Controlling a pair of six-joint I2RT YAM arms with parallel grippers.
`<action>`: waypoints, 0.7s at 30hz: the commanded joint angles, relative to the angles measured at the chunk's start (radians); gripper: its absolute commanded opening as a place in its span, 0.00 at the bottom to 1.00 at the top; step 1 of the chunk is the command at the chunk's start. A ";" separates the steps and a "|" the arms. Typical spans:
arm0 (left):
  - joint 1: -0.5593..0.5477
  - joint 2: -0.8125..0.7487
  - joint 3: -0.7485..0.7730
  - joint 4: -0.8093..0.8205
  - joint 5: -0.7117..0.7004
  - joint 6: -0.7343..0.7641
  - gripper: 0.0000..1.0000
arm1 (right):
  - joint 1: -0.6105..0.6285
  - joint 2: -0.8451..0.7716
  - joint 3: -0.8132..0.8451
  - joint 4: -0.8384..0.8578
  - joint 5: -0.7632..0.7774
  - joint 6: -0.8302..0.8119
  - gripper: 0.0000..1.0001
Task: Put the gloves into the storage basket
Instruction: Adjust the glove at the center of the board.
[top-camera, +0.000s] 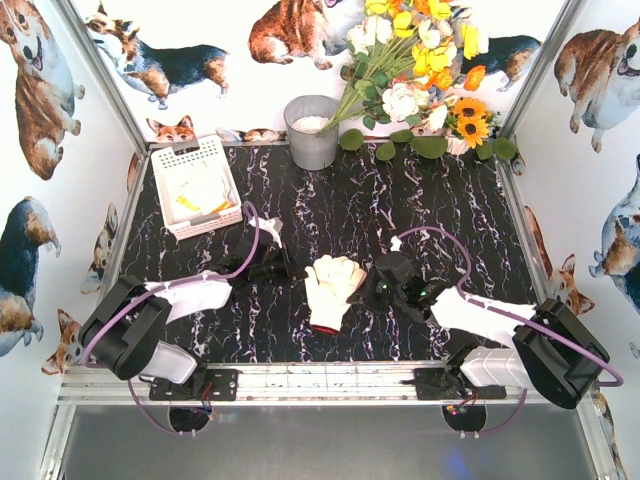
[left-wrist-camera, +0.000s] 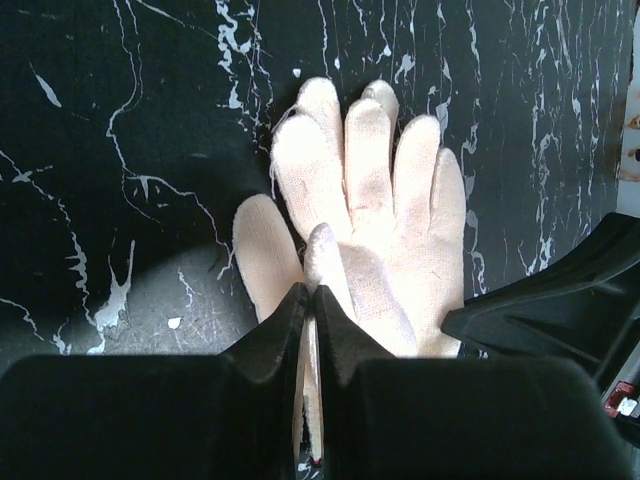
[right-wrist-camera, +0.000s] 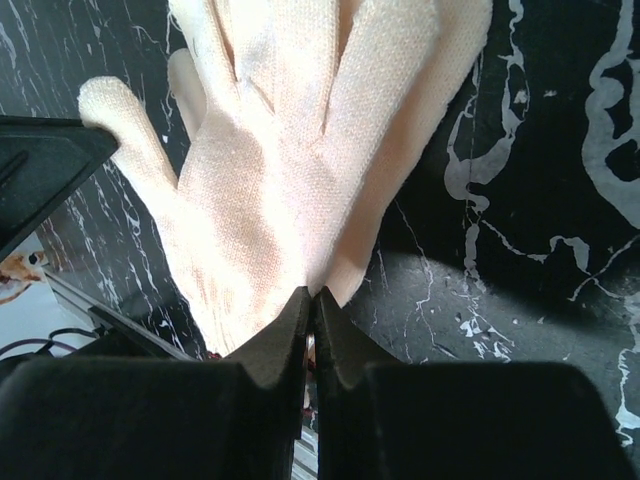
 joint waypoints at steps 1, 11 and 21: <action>0.017 0.017 0.035 0.031 0.000 0.032 0.00 | -0.001 0.006 0.059 0.040 0.036 -0.029 0.00; 0.036 0.062 0.061 0.057 0.006 0.053 0.00 | -0.001 0.047 0.080 0.051 0.038 -0.043 0.00; 0.052 0.136 0.068 0.088 0.027 0.069 0.00 | -0.001 0.093 0.077 0.063 0.057 -0.057 0.00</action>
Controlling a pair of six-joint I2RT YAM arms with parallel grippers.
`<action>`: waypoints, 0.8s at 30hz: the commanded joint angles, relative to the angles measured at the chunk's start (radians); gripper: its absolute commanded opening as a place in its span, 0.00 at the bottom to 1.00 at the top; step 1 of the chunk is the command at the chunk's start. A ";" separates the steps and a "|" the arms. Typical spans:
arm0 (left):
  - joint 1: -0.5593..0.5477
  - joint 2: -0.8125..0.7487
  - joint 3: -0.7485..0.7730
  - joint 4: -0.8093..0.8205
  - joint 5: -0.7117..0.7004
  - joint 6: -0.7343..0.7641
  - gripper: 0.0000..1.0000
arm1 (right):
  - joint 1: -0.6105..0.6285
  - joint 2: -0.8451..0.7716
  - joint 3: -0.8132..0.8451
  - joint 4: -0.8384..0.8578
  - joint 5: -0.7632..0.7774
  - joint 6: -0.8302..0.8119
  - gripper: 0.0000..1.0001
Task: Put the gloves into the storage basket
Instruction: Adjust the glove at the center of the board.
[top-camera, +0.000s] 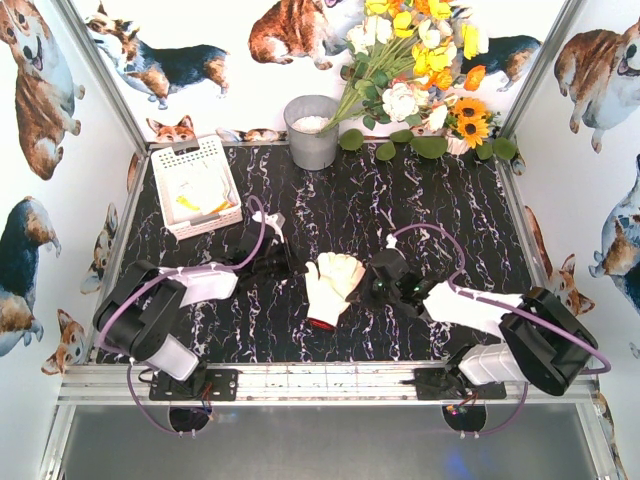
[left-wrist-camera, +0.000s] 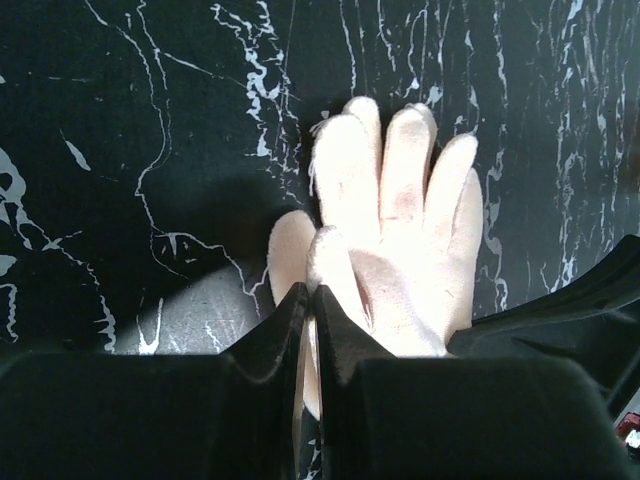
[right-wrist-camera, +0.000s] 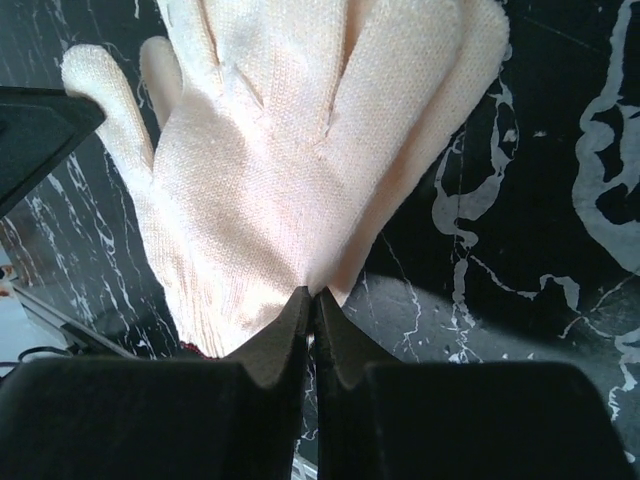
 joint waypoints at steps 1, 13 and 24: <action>0.016 0.031 0.014 0.051 0.006 0.028 0.00 | -0.001 0.021 0.042 0.059 0.034 -0.027 0.00; 0.021 0.100 0.053 0.054 0.016 0.067 0.00 | -0.001 0.028 0.051 0.050 0.037 -0.066 0.04; 0.021 -0.053 0.116 -0.171 -0.082 0.194 0.42 | -0.020 -0.172 0.144 -0.212 0.189 -0.270 0.39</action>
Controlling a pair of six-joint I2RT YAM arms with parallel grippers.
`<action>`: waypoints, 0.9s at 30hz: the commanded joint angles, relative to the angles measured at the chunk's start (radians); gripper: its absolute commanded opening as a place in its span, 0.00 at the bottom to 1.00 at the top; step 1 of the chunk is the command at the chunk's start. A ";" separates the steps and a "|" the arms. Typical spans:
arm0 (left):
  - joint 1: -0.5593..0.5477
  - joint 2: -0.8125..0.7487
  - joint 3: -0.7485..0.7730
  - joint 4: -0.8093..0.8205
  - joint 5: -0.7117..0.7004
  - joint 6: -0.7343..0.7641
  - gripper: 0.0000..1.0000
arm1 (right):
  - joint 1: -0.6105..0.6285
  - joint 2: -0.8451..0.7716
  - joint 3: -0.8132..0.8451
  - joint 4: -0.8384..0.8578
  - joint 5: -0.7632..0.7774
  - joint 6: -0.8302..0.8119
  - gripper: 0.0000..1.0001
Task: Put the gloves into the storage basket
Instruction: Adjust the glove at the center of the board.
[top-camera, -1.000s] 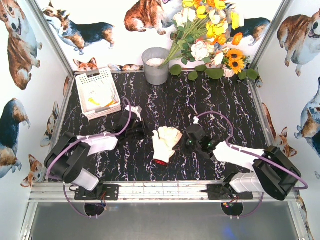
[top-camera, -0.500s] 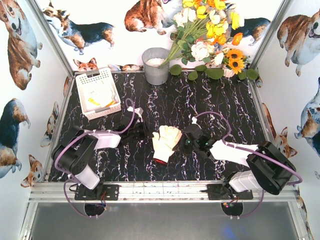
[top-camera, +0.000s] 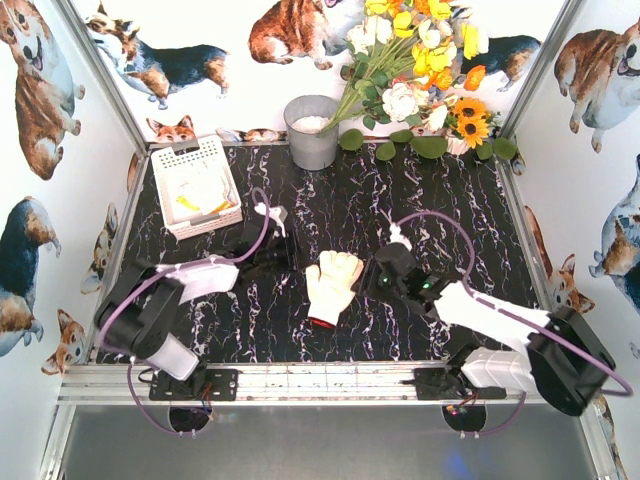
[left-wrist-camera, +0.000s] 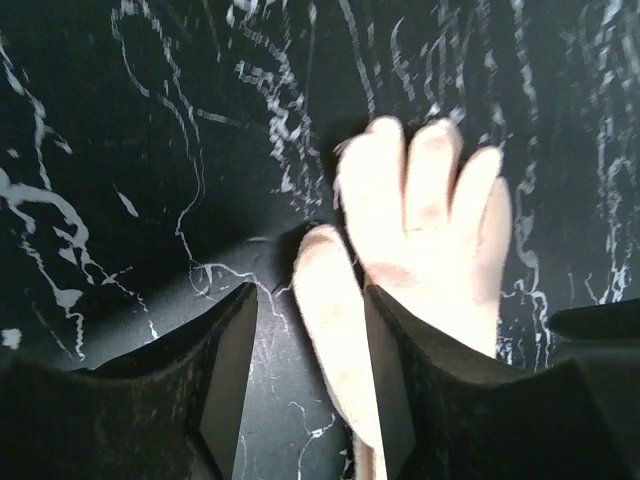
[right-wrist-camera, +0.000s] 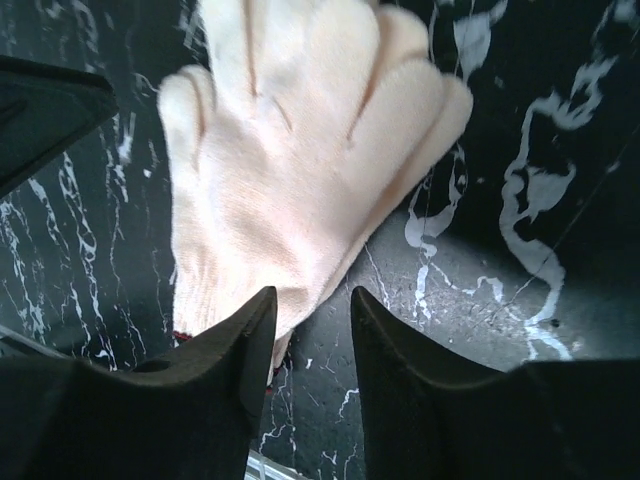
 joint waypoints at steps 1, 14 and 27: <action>0.007 -0.114 0.047 -0.108 -0.046 0.091 0.42 | -0.027 -0.071 0.121 -0.098 0.079 -0.148 0.40; -0.112 -0.276 -0.120 0.038 0.168 -0.048 0.27 | -0.182 0.277 0.424 -0.092 -0.318 -0.334 0.29; -0.205 -0.181 -0.167 0.203 0.187 -0.136 0.22 | -0.189 0.607 0.647 -0.123 -0.414 -0.435 0.25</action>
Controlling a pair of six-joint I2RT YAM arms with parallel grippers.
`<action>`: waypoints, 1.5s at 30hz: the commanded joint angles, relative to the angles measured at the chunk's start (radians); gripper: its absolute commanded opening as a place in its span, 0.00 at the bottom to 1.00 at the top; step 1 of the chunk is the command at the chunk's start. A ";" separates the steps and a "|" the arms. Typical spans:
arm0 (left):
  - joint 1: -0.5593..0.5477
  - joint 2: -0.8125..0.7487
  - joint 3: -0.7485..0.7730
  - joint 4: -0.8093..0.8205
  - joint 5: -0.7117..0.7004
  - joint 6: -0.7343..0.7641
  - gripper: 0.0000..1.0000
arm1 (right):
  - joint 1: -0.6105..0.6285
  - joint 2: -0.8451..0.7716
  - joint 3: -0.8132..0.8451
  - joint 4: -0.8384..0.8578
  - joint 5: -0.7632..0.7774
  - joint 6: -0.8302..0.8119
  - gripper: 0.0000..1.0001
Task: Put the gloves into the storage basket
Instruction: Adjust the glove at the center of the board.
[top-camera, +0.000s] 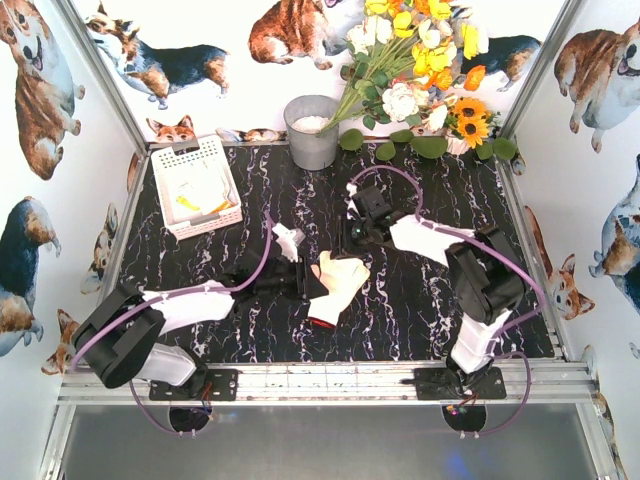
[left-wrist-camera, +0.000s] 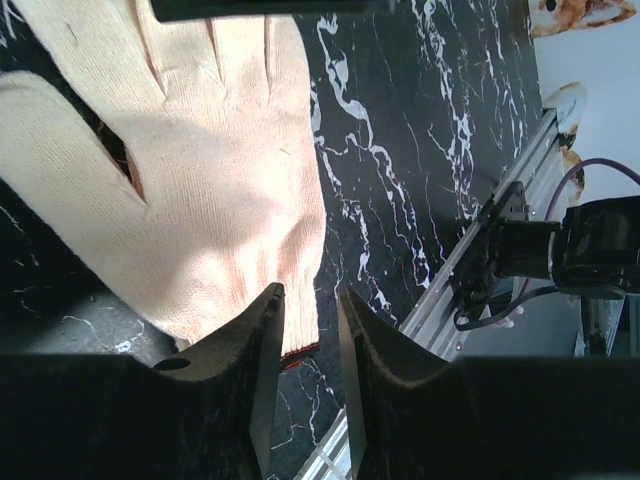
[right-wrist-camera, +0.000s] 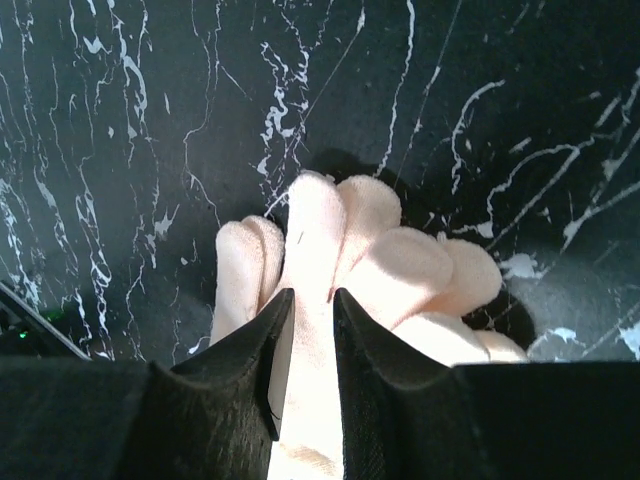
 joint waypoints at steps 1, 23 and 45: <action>-0.027 0.040 -0.011 0.094 0.019 -0.029 0.22 | -0.001 0.053 0.091 -0.002 -0.053 -0.054 0.24; -0.037 0.159 -0.066 0.146 -0.012 -0.020 0.21 | 0.001 0.182 0.152 0.039 -0.079 -0.056 0.24; -0.036 0.110 -0.066 0.090 -0.040 -0.010 0.22 | -0.001 0.161 0.123 0.128 -0.071 0.006 0.00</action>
